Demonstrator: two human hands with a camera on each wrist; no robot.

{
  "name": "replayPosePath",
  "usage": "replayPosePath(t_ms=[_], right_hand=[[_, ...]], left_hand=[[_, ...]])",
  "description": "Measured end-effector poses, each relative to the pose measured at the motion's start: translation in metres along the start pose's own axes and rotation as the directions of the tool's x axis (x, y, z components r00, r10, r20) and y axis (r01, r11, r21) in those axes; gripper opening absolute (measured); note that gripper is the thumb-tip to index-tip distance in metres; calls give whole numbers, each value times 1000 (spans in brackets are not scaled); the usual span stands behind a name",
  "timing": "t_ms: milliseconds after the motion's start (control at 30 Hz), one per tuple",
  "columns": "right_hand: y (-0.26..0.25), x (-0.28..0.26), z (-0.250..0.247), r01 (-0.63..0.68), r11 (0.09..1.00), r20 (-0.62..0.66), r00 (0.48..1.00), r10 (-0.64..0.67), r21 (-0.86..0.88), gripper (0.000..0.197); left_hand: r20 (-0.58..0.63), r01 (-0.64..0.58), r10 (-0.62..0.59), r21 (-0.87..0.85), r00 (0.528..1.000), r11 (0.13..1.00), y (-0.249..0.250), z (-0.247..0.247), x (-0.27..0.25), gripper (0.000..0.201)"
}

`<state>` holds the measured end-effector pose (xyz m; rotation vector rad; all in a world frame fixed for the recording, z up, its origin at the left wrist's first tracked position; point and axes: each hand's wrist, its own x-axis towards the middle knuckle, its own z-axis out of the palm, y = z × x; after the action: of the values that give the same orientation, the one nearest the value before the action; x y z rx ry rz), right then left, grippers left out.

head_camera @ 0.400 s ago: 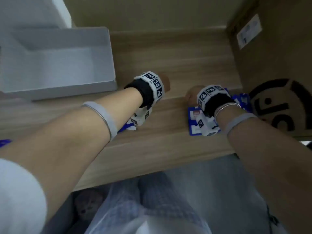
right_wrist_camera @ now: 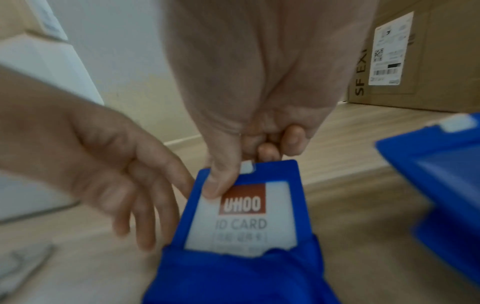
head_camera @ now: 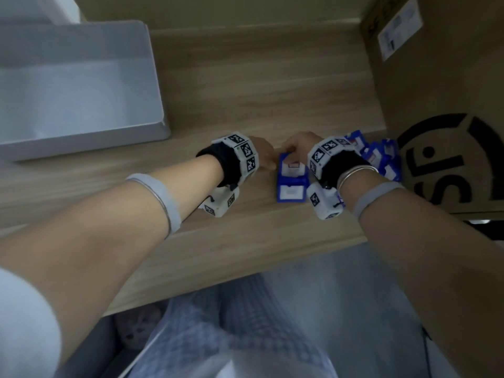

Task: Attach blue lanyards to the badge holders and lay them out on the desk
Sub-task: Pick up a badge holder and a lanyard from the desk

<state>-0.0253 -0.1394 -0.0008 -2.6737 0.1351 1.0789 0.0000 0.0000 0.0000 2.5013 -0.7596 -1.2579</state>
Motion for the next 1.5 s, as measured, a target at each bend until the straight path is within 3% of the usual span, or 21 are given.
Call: replayPosePath(t_ms=[133, 267, 333, 467, 633, 733, 833, 900, 967, 1167, 1233, 1367, 1500], right_hand=[[-26, 7, -23, 47, 989, -149, 988, -26, 138, 36], [-42, 18, -36, 158, 928, -314, 948, -48, 337, 33], [-46, 22, -34, 200, 930, -365, 928, -79, 308, 30], [-56, 26, -27, 183, 968, -272, 953, -132, 170, 27], [-64, 31, -26, 207, 976, -300, 937, -177, 68, 22], [-64, 32, -27, 205, 968, -336, 930, -147, 144, 13], [-57, 33, -26, 146, 953, -394, 918, -31, 266, 13], [-52, 33, -25, 101, 939, -368, 929, 29, 328, 13], [-48, 33, -26, 70, 924, -346, 936, 70, 377, 22], [-34, 32, -45, -85, 938, -342, 917, 207, 337, 25], [-23, 28, -52, -165, 954, -315, 918, 242, 251, 26], [-1, 19, -51, -287, 955, -298, 908, 296, 74, 25], [4, 15, -37, -268, 963, -249, 932, 264, 19, 16]], left_hand=[[35, -39, 47, -188, 998, 981, -15, -7, -6, 46], [-39, 42, -56, -295, 998, 955, -40, -20, -9, 47], [-67, 80, -117, -400, 991, 913, -52, -25, -10, 48], [-91, 99, -178, -549, 980, 830, -66, -33, -11, 51], [-82, 97, -189, -626, 979, 774, -75, -34, -16, 51], [-80, 75, -178, -689, 981, 721, -81, -33, -20, 53], [-107, 17, -141, -734, 984, 679, -87, -33, -28, 56], [-86, -14, -67, -714, 994, 700, -89, -34, -33, 56], [-16, 13, -30, -618, 999, 786, -88, -35, -36, 47], [8, 106, -107, -248, 994, 963, -86, -36, -41, 34], [38, 129, -124, -177, 992, 976, -90, -37, -44, 40], [-19, 176, -180, -147, 983, 973, -105, -37, -53, 49], [-54, 166, -174, -126, 983, 978, -112, -37, -64, 48]])
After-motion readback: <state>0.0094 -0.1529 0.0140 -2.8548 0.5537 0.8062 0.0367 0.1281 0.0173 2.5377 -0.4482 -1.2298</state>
